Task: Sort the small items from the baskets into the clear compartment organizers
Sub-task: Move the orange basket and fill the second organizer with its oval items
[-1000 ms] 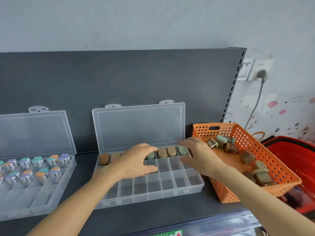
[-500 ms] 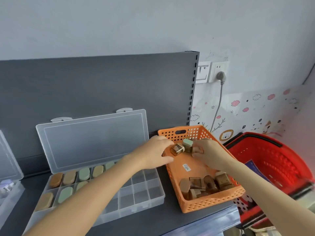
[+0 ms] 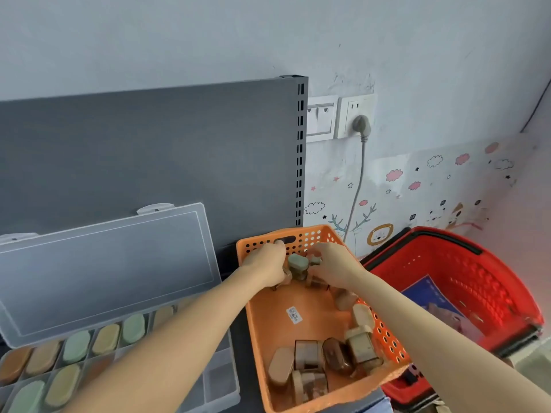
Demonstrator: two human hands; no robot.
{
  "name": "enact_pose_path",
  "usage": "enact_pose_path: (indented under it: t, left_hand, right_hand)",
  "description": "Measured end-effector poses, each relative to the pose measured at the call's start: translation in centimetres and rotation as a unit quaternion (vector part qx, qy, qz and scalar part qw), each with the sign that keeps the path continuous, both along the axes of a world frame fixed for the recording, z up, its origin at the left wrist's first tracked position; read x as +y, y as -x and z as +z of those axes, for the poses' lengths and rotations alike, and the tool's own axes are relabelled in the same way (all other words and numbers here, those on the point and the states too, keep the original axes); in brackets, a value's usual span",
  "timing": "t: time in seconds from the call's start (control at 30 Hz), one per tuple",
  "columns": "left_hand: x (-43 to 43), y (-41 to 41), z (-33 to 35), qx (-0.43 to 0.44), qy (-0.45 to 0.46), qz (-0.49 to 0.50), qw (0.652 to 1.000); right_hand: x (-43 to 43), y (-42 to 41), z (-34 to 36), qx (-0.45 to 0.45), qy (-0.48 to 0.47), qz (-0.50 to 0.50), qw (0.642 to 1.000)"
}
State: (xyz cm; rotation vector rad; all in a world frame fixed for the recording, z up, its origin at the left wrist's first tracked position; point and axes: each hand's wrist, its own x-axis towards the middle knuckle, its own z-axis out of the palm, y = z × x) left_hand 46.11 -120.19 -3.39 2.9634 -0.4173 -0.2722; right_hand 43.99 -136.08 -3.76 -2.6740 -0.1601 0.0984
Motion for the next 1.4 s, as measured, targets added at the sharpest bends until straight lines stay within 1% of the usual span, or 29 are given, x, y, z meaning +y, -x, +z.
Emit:
enact_pose_path:
  t: [0.1,0.23,0.33,0.4,0.47,0.57,0.7,0.77,0.87,0.93,1.03,1.1,1.27,1.4]
  left_hand:
    - [-0.4,-0.8,-0.7,0.047,-0.011,0.011,0.999]
    - [-0.4,-1.0,-0.8,0.049,0.005,-0.003,0.999]
    - [0.6,-0.7,0.0,0.018,0.090,0.005,0.996]
    - [1.6,0.0,1.0,-0.019,0.160,0.016,0.987]
    - [2.5,1.1,1.8,-0.043,0.207,0.005,0.977]
    - [3.9,2.7,2.5,-0.055,0.234,-0.022,0.970]
    - [6.0,4.2,2.8,-0.078,0.254,-0.019,0.964]
    - [7.0,5.0,3.0,-0.092,0.263,-0.011,0.960]
    - [8.8,6.1,3.4,-0.113,0.281,0.000,0.953]
    - [10.2,7.0,3.8,-0.122,0.286,0.002,0.950]
    - [12.2,8.1,4.2,-0.124,0.274,0.000,0.954]
    - [13.6,8.9,4.4,-0.125,0.255,-0.001,0.959]
    - [17.3,11.0,4.6,-0.128,0.223,0.001,0.966]
    - [20.3,12.7,4.1,-0.079,0.194,0.018,0.978]
  right_hand:
    - [-0.2,-1.0,0.0,0.010,0.007,0.017,1.000]
    - [-0.3,-1.9,-0.2,0.021,0.008,0.035,0.999]
    - [0.0,-2.3,-0.5,0.020,0.013,0.047,0.999]
    - [0.4,-2.6,-0.6,0.023,0.030,0.059,0.998]
    - [0.9,-2.8,-0.8,0.032,0.049,0.068,0.996]
    - [1.8,-2.8,-0.8,0.048,0.076,0.073,0.993]
    - [3.0,-2.9,-0.7,0.080,0.106,0.058,0.989]
    - [3.4,-2.7,-0.5,0.058,0.106,0.053,0.991]
    - [3.9,-1.7,0.7,-0.024,0.075,0.030,0.996]
    - [4.5,-1.0,2.1,-0.064,0.059,0.016,0.996]
    - [5.7,0.7,4.1,-0.101,-0.041,0.005,0.994]
    - [7.1,2.0,4.8,-0.126,-0.077,0.014,0.989]
    - [11.7,4.6,5.5,-0.156,-0.113,0.070,0.979]
    - [15.3,7.1,5.3,-0.150,-0.098,0.118,0.977]
